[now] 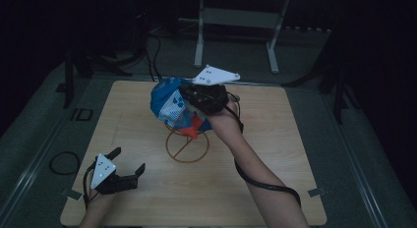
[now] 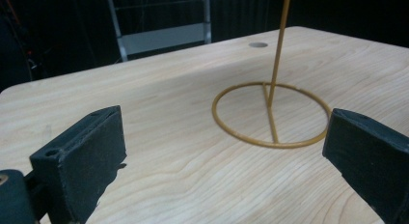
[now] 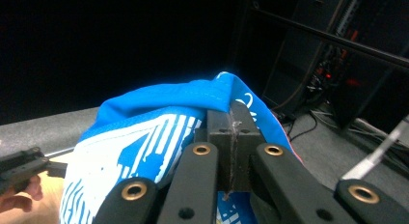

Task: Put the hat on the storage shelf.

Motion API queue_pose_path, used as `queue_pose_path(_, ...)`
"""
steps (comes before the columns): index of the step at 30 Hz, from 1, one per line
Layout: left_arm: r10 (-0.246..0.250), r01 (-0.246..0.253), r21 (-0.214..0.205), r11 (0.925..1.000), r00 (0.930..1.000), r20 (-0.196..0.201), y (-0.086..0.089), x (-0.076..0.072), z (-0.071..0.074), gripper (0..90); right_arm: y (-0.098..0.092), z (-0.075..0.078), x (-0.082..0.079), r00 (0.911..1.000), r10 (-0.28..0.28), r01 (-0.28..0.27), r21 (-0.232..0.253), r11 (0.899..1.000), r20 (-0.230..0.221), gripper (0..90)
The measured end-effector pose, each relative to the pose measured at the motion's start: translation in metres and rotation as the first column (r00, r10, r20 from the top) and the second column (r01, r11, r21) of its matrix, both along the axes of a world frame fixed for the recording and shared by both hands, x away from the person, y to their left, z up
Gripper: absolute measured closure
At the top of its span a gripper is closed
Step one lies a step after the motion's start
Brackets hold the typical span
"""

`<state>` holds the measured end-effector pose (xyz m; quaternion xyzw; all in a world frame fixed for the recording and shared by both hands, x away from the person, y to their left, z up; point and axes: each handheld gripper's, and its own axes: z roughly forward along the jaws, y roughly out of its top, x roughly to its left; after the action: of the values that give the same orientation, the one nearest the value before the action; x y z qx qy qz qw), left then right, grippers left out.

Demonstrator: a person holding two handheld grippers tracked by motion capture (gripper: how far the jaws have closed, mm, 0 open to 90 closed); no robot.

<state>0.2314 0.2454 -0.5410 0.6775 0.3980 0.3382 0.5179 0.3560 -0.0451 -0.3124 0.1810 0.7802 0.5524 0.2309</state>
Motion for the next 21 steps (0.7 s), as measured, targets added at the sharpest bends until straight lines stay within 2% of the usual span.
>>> queue_pose_path(1,0.004,-0.004,-0.003,1.0000,1.0000,-0.006,0.000,0.000,0.000,1.8,0.002,0.001,-0.001,0.9998,0.016,-0.016,0.003,1.000,-0.009,90.0)
queue_pose_path(3,0.007,-0.007,-0.001,1.0000,1.0000,-0.007,0.001,0.001,-0.001,1.8,0.007,0.003,-0.003,0.9997,0.025,-0.025,0.001,1.000,0.004,90.0)
queue_pose_path(4,0.006,-0.006,-0.014,0.9999,0.9999,-0.011,0.002,0.001,-0.002,1.8,0.010,0.002,-0.002,0.9996,0.029,-0.029,-0.008,1.000,0.007,90.0)
queue_pose_path(5,0.007,-0.007,-0.007,0.9999,0.9999,-0.015,0.002,0.001,-0.003,1.8,0.012,0.001,-0.001,0.9995,0.032,-0.032,-0.028,0.999,0.008,90.0)
queue_pose_path(8,0.003,-0.003,-0.014,0.9999,0.9997,-0.024,0.002,0.002,-0.005,1.8,0.019,-0.011,0.010,0.9991,0.029,-0.032,-0.077,0.996,-0.032,90.0)
queue_pose_path(11,-0.004,0.004,-0.014,0.9999,0.9995,-0.030,0.001,0.003,-0.007,1.8,0.022,-0.022,0.018,0.9971,0.024,-0.031,-0.107,0.994,-0.072,90.0)
queue_pose_path(14,-0.013,0.012,-0.017,0.9998,0.9994,-0.032,0.001,0.003,-0.007,1.8,0.021,-0.028,0.021,0.9955,0.022,-0.032,-0.108,0.994,-0.092,89.9)
queue_pose_path(21,-0.017,0.017,-0.017,0.9997,0.9993,-0.033,0.001,0.003,-0.008,1.8,0.018,-0.034,0.021,0.9964,0.011,-0.022,-0.123,0.992,-0.084,89.7)
